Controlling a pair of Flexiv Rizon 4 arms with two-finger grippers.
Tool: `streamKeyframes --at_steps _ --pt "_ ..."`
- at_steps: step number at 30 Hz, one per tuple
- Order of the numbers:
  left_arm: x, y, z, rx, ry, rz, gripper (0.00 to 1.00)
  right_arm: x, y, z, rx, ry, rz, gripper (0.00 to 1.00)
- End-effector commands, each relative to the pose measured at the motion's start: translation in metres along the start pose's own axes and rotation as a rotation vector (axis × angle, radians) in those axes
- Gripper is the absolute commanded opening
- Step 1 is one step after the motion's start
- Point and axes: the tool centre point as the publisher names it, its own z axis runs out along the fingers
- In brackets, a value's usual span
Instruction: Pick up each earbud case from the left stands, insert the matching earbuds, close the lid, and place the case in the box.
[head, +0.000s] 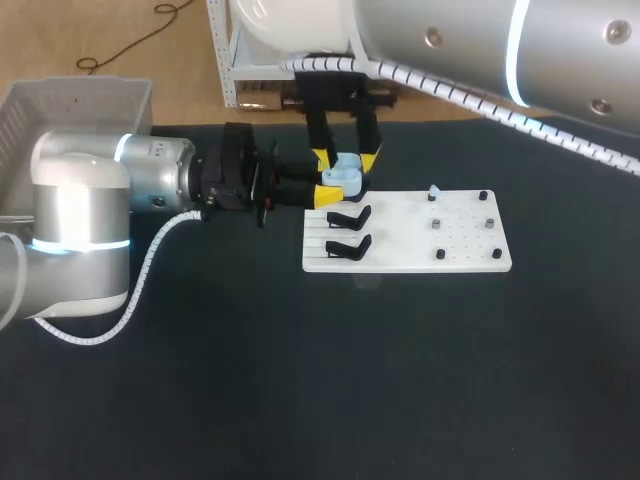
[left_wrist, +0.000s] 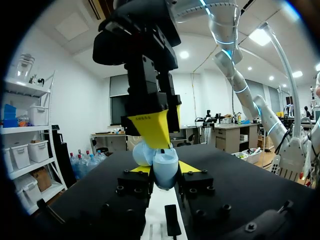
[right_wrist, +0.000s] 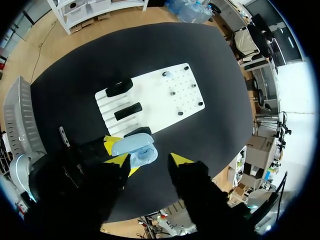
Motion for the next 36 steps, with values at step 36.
streamKeyframes --at_steps 36 --pt "0.0 -0.001 0.0 -0.005 -0.001 0.003 0.0 -0.083 -0.096 0.016 -0.509 -0.212 -0.136 0.87"
